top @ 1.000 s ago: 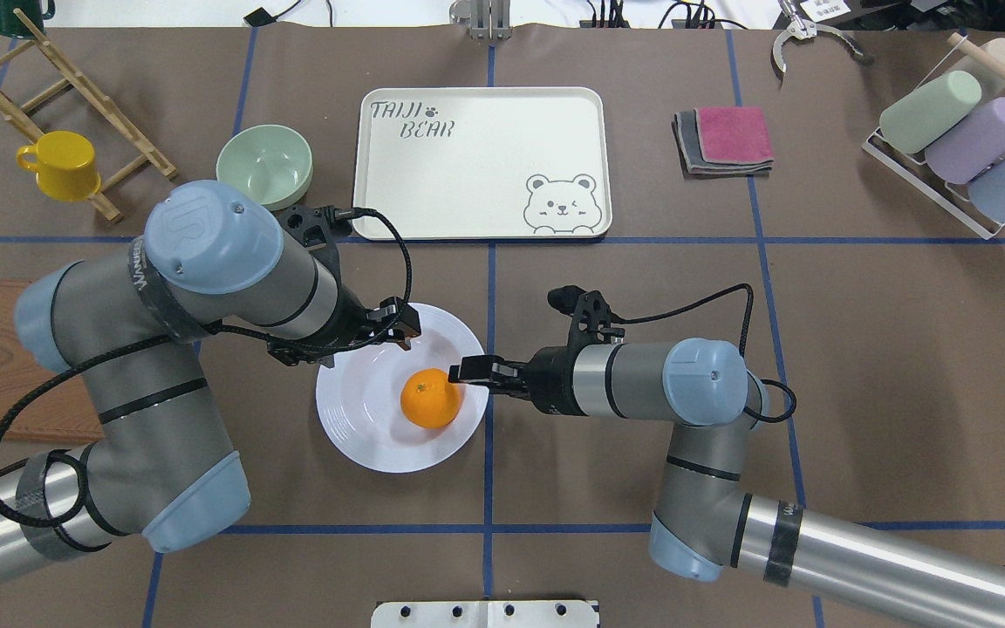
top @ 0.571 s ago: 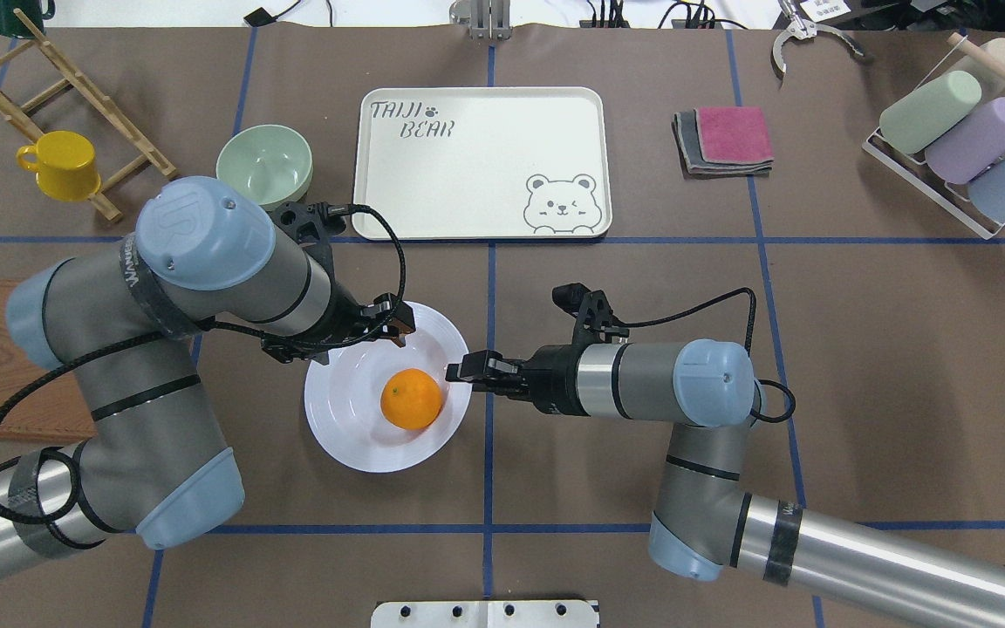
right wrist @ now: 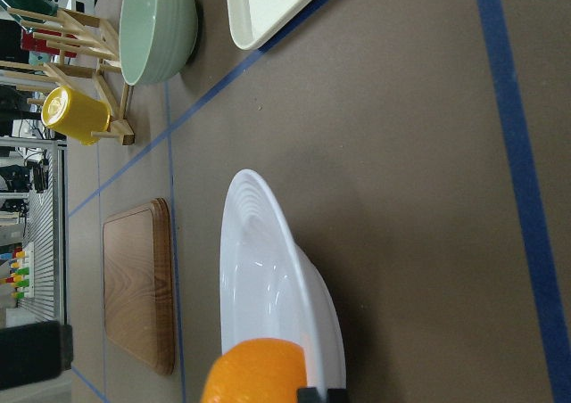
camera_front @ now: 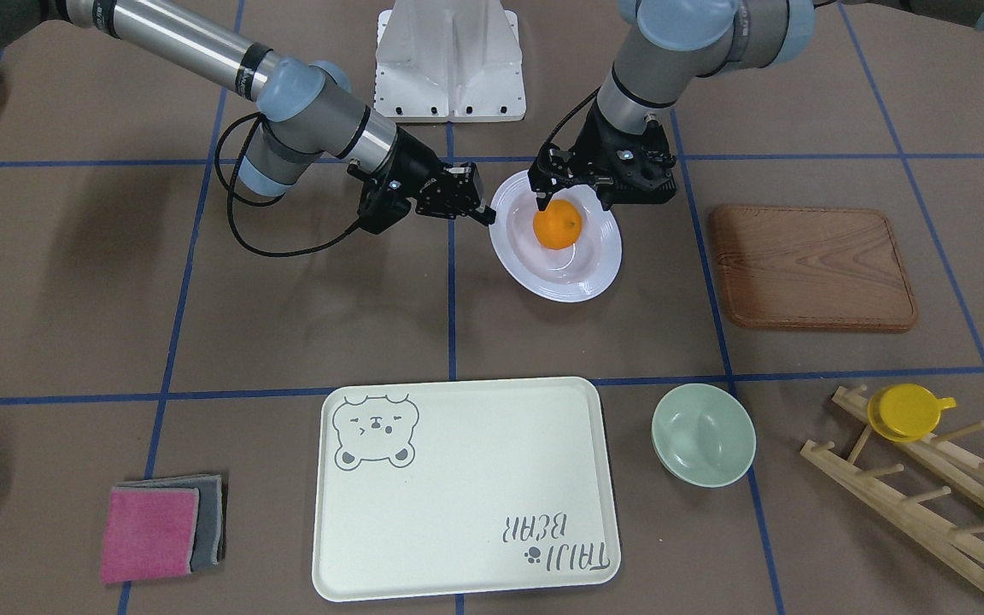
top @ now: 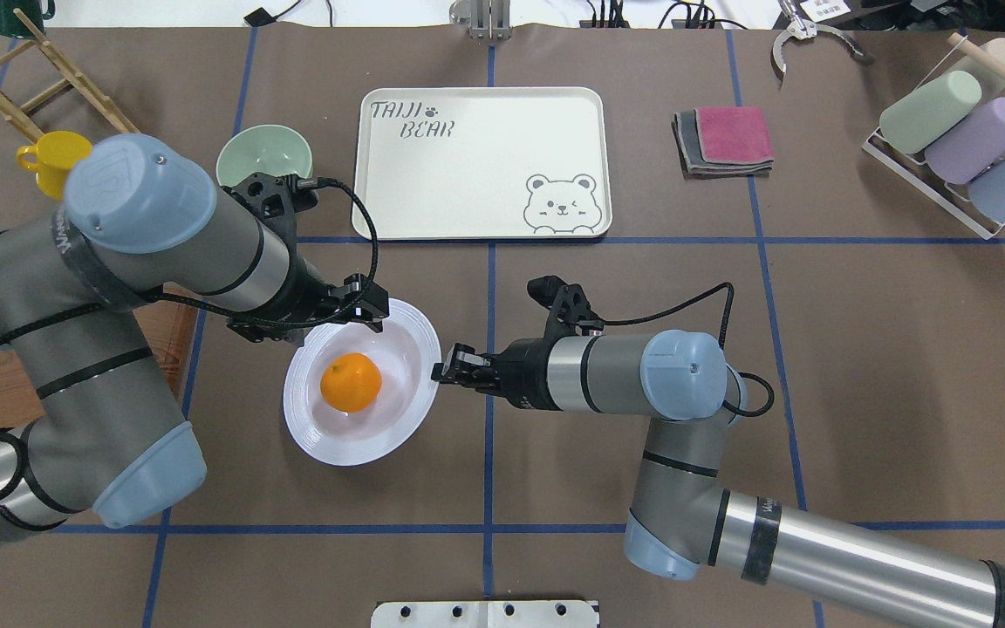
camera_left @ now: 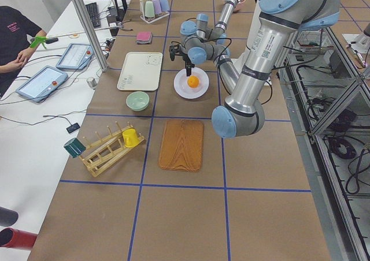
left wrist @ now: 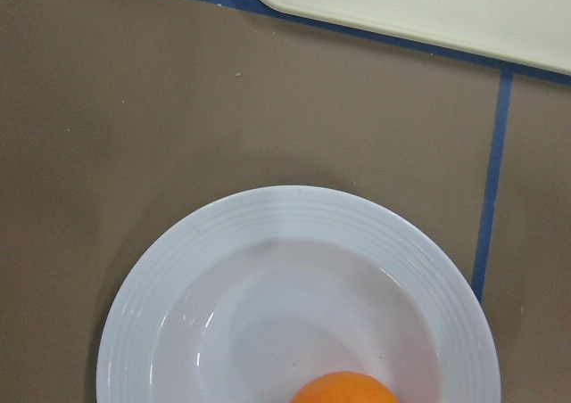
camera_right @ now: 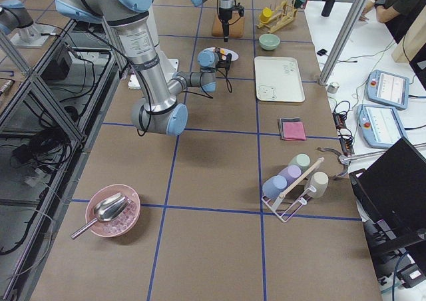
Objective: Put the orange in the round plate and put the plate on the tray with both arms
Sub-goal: 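Grip the plate rim with both grippers and lift it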
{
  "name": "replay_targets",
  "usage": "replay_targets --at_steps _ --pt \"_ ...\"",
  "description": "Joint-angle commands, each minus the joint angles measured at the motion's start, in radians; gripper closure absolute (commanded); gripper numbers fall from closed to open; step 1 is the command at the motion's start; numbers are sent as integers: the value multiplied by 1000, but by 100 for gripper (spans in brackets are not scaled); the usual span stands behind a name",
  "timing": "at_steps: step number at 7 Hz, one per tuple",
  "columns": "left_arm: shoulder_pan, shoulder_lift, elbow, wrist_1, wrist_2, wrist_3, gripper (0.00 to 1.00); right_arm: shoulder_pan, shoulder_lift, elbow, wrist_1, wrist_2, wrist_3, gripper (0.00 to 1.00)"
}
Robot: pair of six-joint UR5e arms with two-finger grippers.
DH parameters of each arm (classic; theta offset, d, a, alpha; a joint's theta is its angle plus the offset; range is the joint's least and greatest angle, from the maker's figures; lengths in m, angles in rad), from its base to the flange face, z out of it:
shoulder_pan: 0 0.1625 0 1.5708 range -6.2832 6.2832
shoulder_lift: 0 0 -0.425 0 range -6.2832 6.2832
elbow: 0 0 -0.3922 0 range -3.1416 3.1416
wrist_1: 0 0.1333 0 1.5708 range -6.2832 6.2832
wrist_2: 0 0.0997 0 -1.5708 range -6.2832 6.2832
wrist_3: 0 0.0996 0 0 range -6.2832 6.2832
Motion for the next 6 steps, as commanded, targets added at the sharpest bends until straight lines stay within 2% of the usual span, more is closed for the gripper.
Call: replay_targets --at_steps 1,4,6 --pt "-10 1 -2 0 -11 3 2 0 5 13 -24 3 0 100" --pt "-24 15 -23 2 -12 4 2 14 5 50 3 3 60 100" --pt "-34 18 -27 5 -15 21 2 27 2 50 77 -2 109 100"
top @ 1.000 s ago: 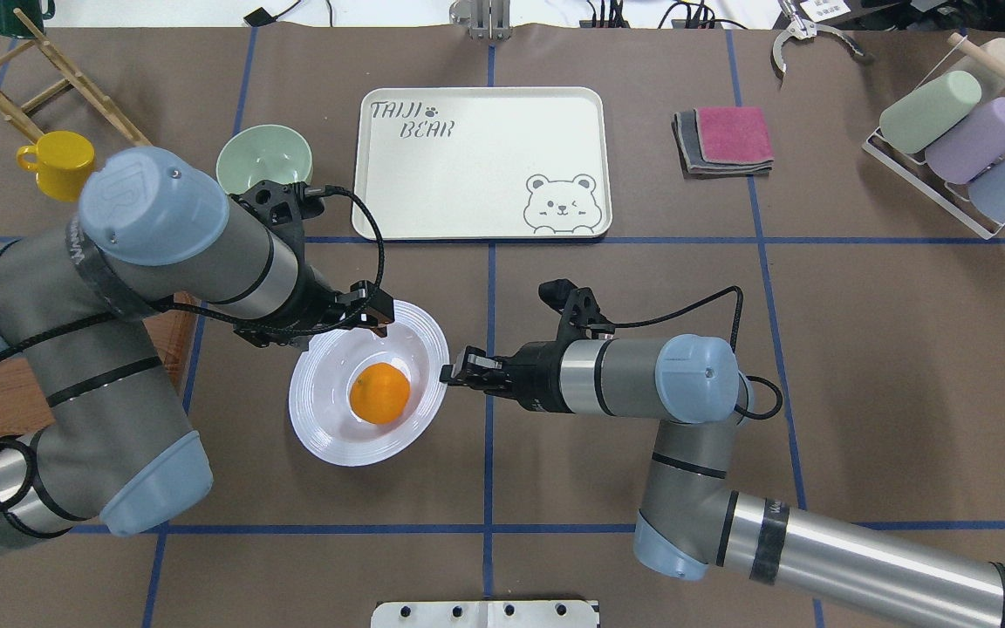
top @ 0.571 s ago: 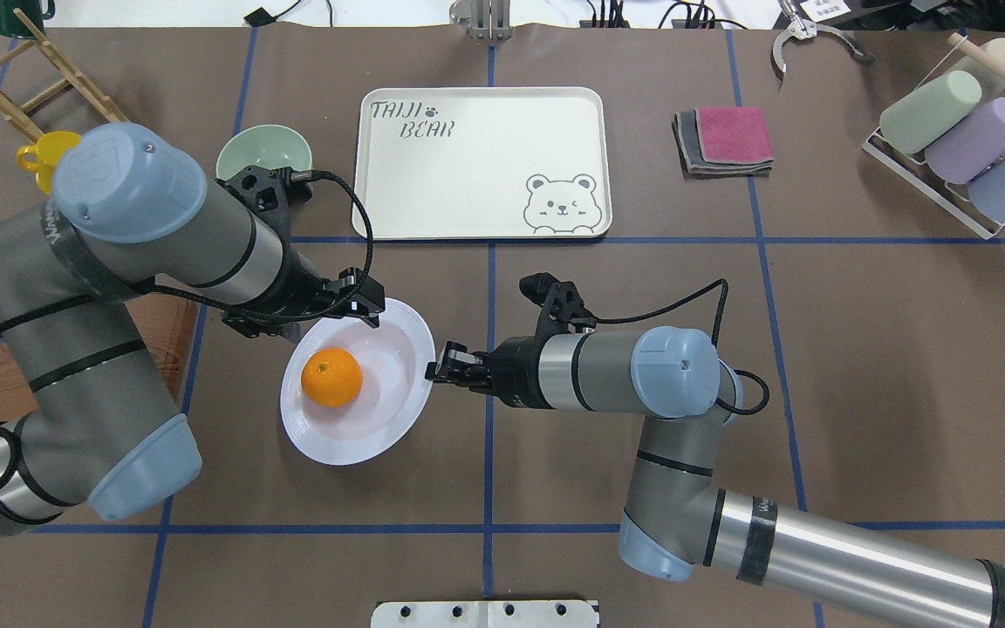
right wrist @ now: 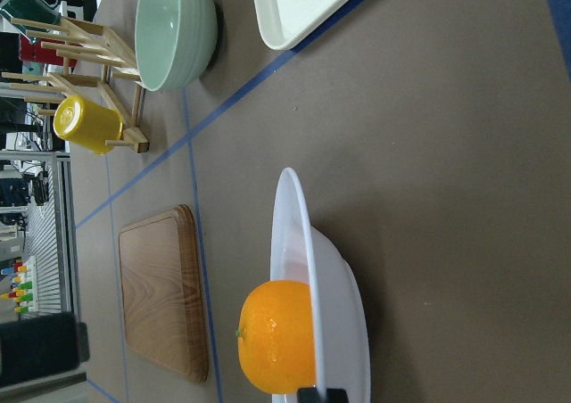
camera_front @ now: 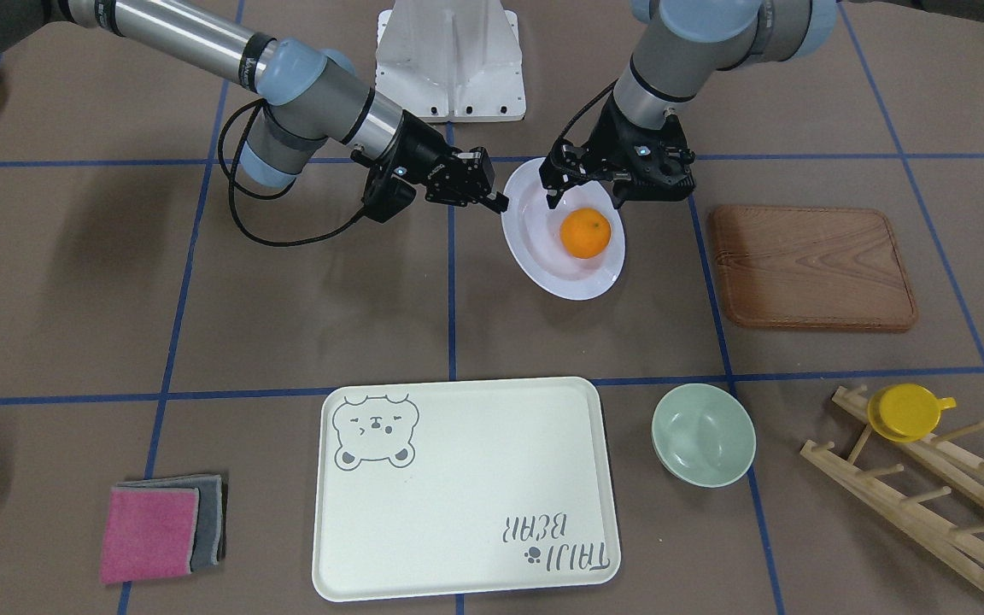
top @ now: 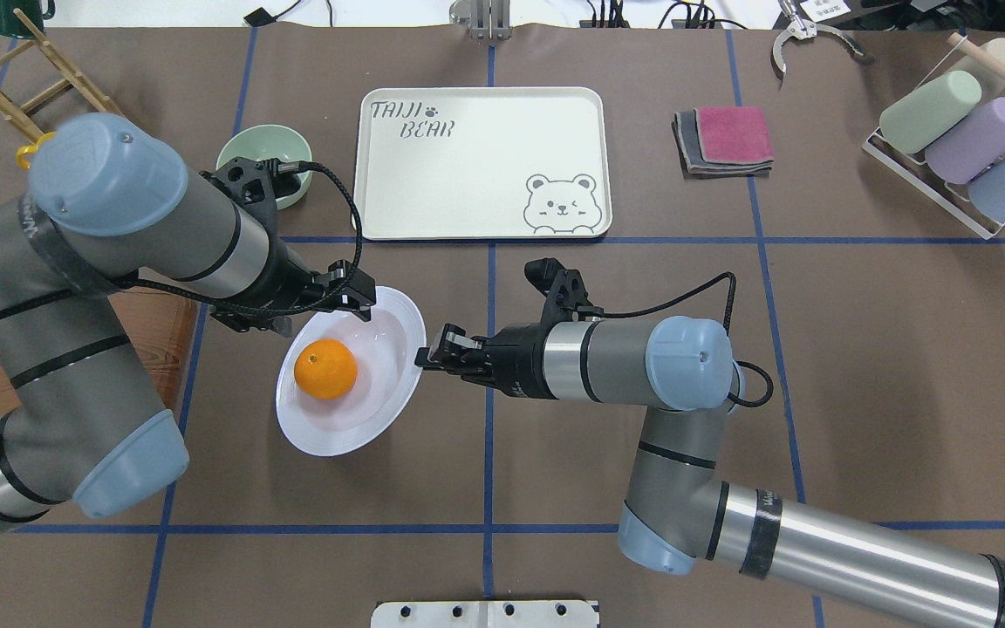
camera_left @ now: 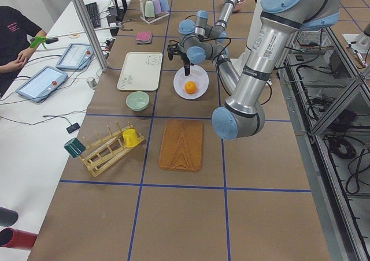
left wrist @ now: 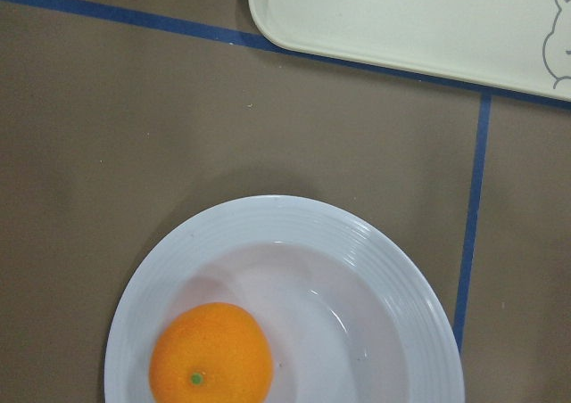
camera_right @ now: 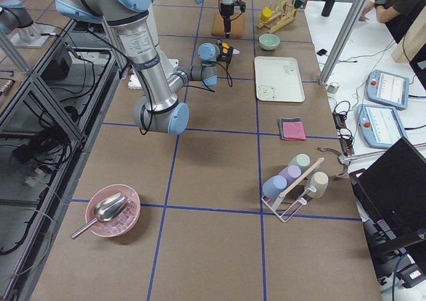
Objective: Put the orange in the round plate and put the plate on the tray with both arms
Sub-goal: 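Grip the plate rim with both grippers and lift it, then carry the plate onto the bear tray with the right gripper while the left arm withdraws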
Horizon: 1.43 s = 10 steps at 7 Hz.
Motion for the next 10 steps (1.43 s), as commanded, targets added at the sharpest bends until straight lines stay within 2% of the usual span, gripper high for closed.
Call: replay_targets --at_steps 1,2,4,5,7,8,10 --pt "-45 38 -37 34 -34 80 2 25 0 2 55 -7 44 100" --pt "-100 102 -82 74 -47 211 2 44 -7 2 83 -71 92 100" --pt "-238 161 -106 155 -70 488 2 70 -7 -16 85 -282 159 100" --pt "-291 201 -104 168 -74 610 2 76 -7 -36 82 -438 220 100" --pt "-339 236 -97 170 -73 716 2 76 -4 -155 67 -604 264 100" --pt "-341 236 -95 170 -73 716 2 75 4 -170 -44 -620 264 100" --pt "-343 238 -94 170 -73 716 2 75 38 -173 -178 -642 265 100"
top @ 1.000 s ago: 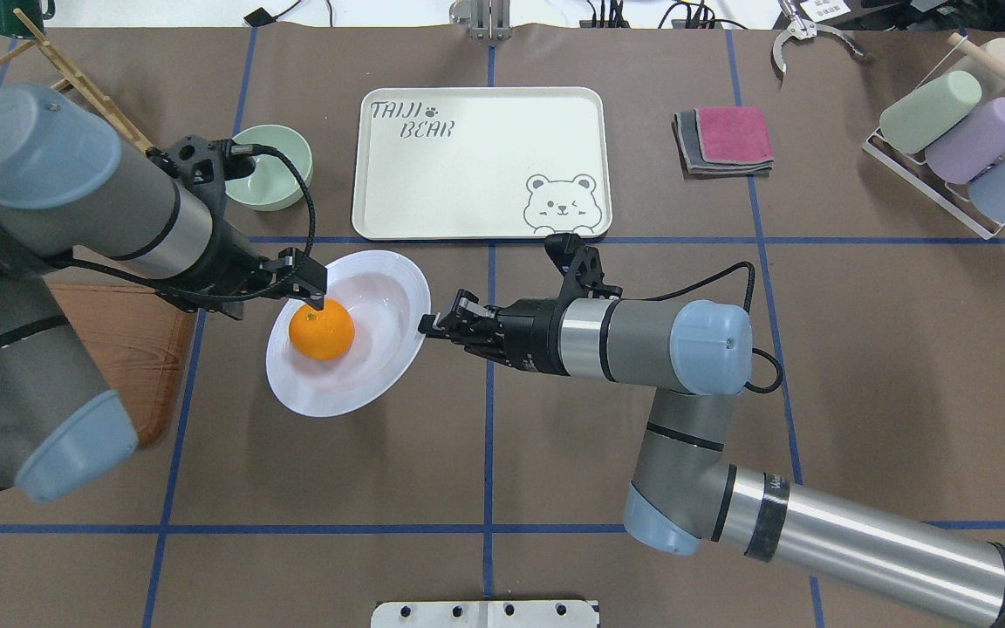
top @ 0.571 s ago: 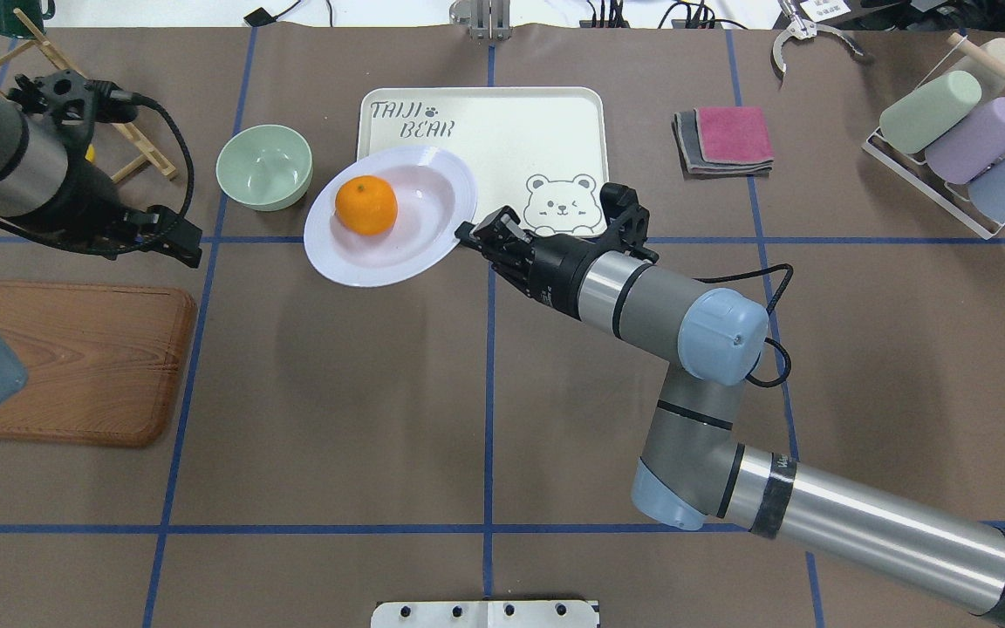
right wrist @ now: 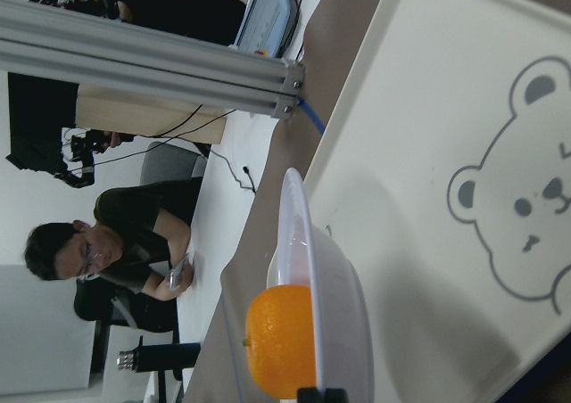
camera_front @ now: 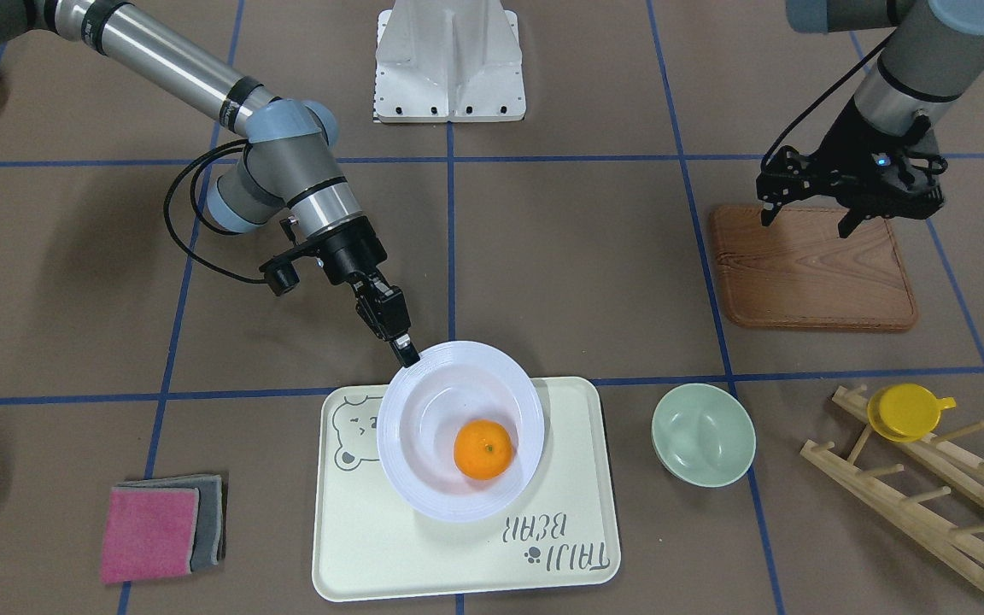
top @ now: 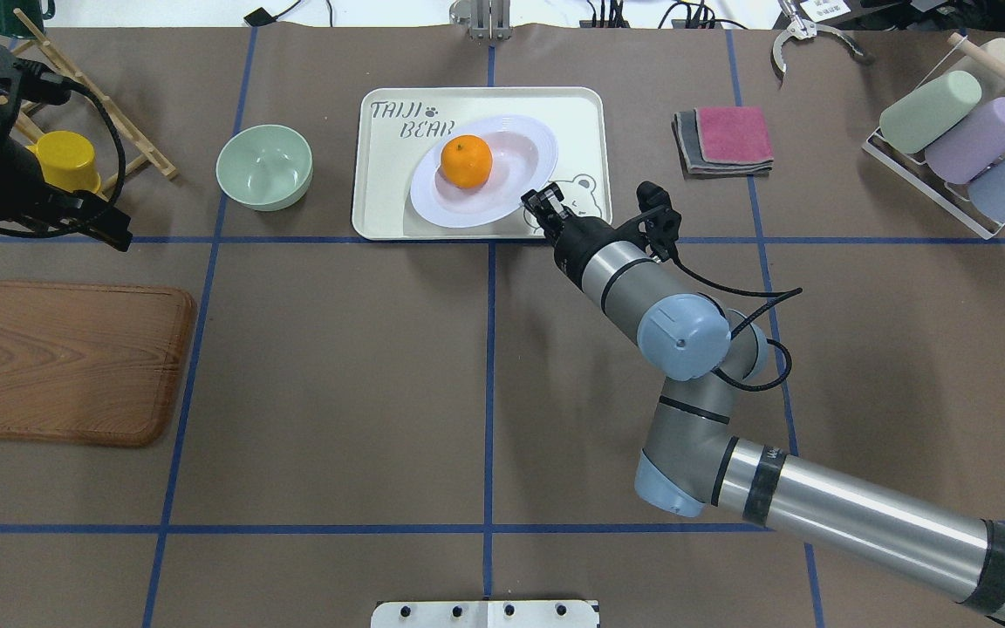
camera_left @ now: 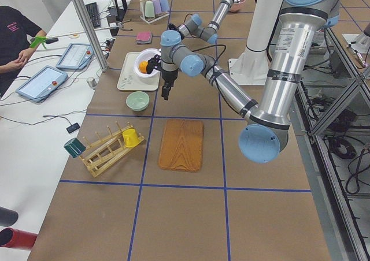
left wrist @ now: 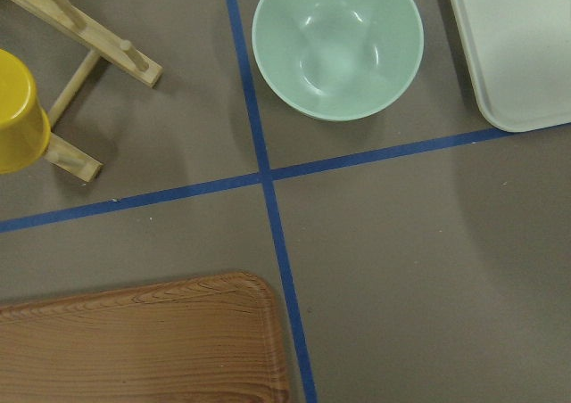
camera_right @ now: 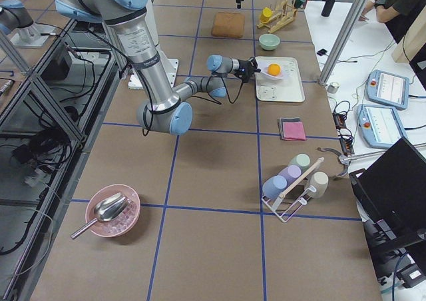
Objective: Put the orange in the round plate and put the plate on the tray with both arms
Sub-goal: 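Carry the plate onto the bear tray with the right gripper while the left arm withdraws, then lower the plate onto the tray and open the right gripper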
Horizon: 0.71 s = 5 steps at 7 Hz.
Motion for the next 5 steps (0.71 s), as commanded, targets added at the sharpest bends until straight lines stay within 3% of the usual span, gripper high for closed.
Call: replay_targets --at_steps 1,2,3,4,5 --pt "-1 1 1 0 0 2 2 0 31 -6 -109 -23 6 100" --pt "-2 1 1 0 2 2 2 0 31 -6 -111 -23 9 79" --pt "-4 1 1 0 2 2 2 16 28 -3 -112 -8 -2 1" --pt "-5 3 -1 0 2 2 2 38 23 9 -126 76 -60 0" --pt "-7 3 -1 0 2 2 2 87 17 76 -229 191 -85 0"
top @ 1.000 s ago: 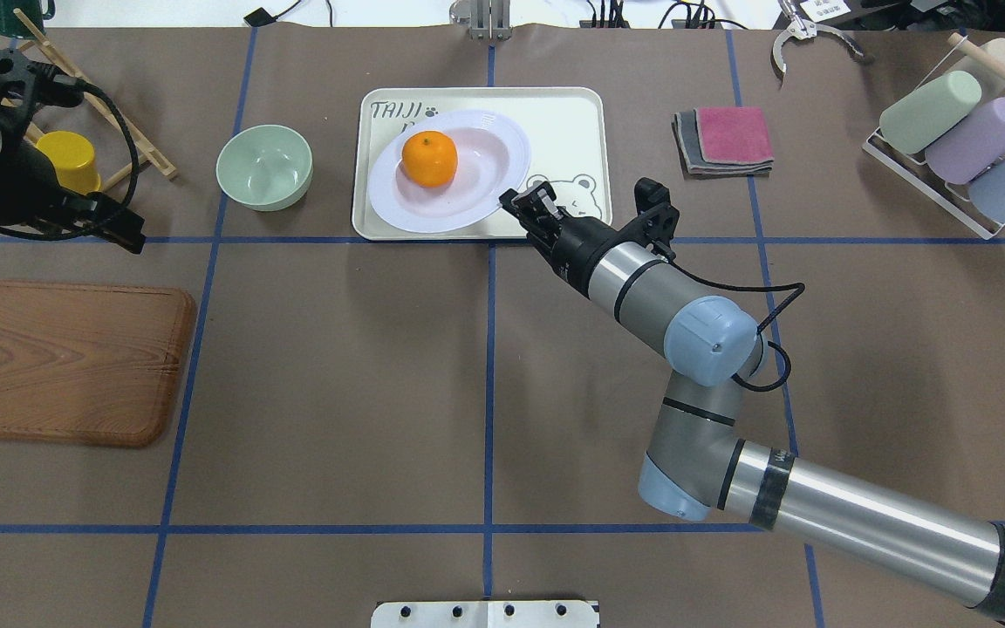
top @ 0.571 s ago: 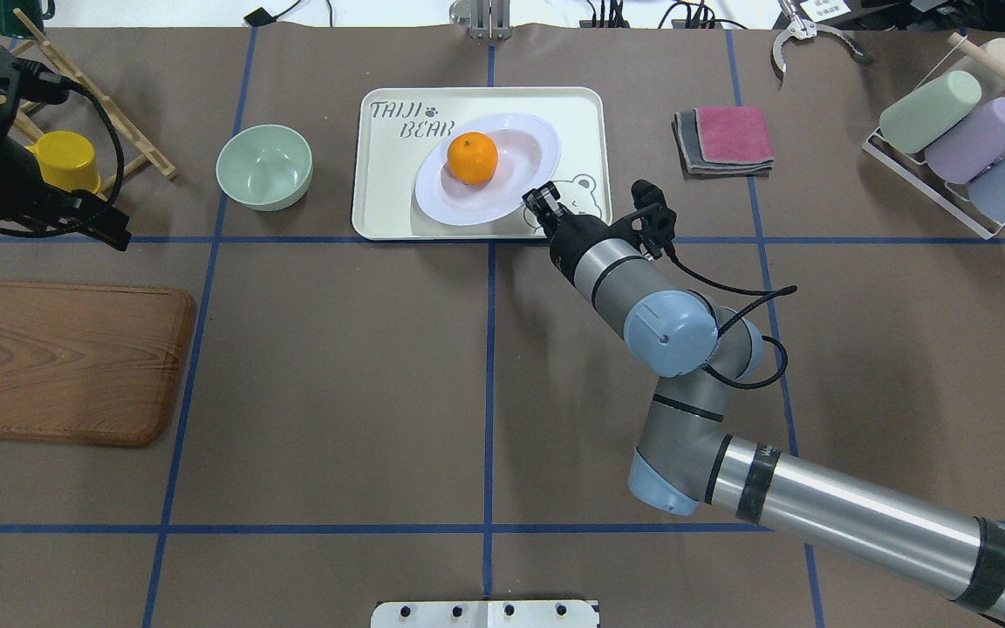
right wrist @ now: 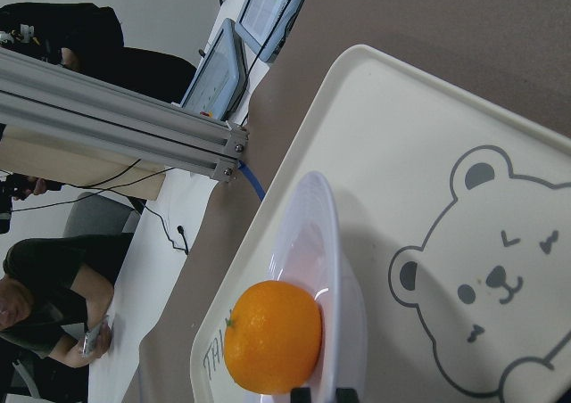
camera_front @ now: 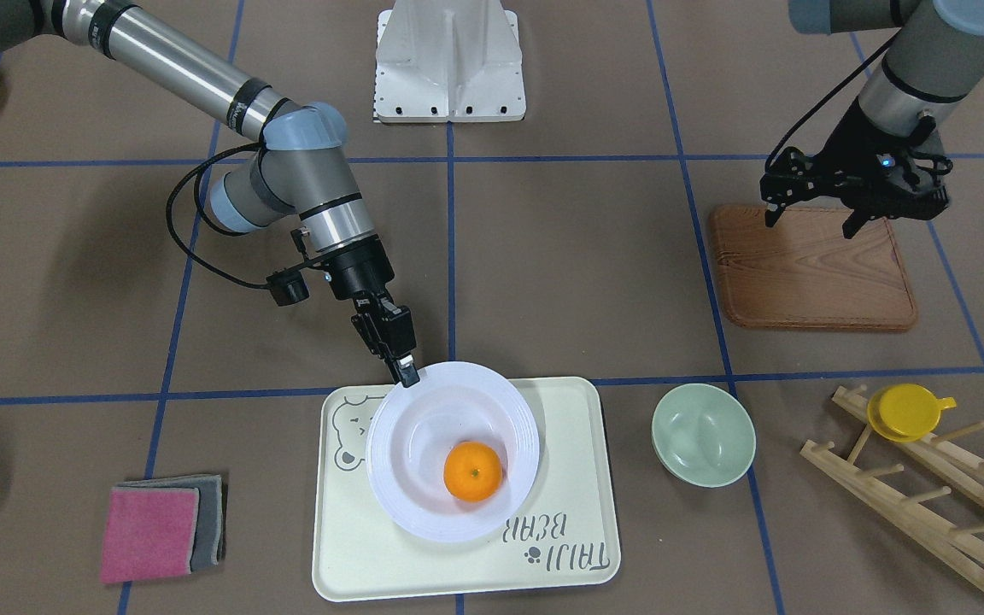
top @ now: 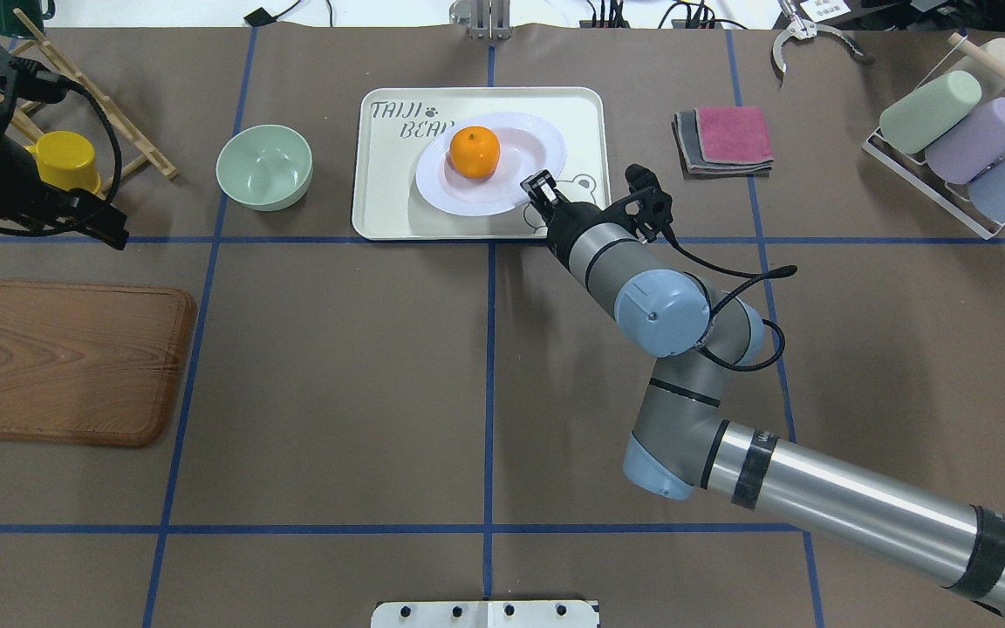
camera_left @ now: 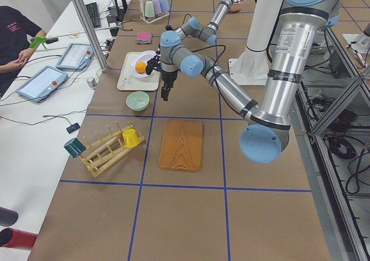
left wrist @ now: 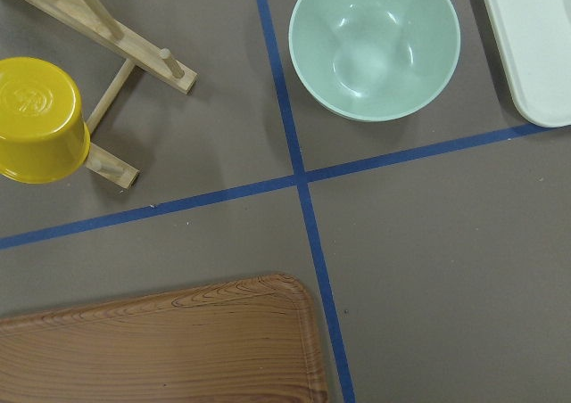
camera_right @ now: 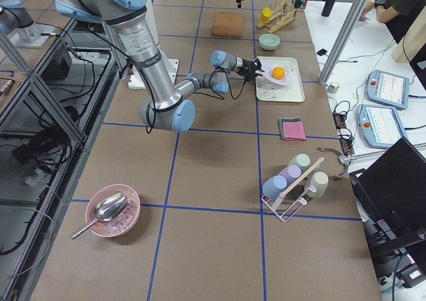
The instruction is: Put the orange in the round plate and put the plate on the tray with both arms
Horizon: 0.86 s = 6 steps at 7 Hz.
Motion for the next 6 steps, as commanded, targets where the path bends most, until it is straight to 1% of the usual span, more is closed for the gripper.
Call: replay_targets --at_steps 1,2,3,4,5,6 --pt "-2 1 -1 0 0 0 2 96 -22 159 -245 268 -113 0" --pt "-3 7 -2 0 0 0 2 140 -60 296 -424 381 -252 0" --pt "-9 8 -4 0 -1 0 2 180 -106 415 -585 478 -409 0" --pt "-10 8 -5 0 -1 0 2 205 -149 475 -681 561 -569 0" --pt "-11 23 -7 0 -5 11 2 260 -190 512 -724 677 -748 0" --pt "-22 42 -8 -2 -5 55 2 355 -256 545 -732 786 -867 0"
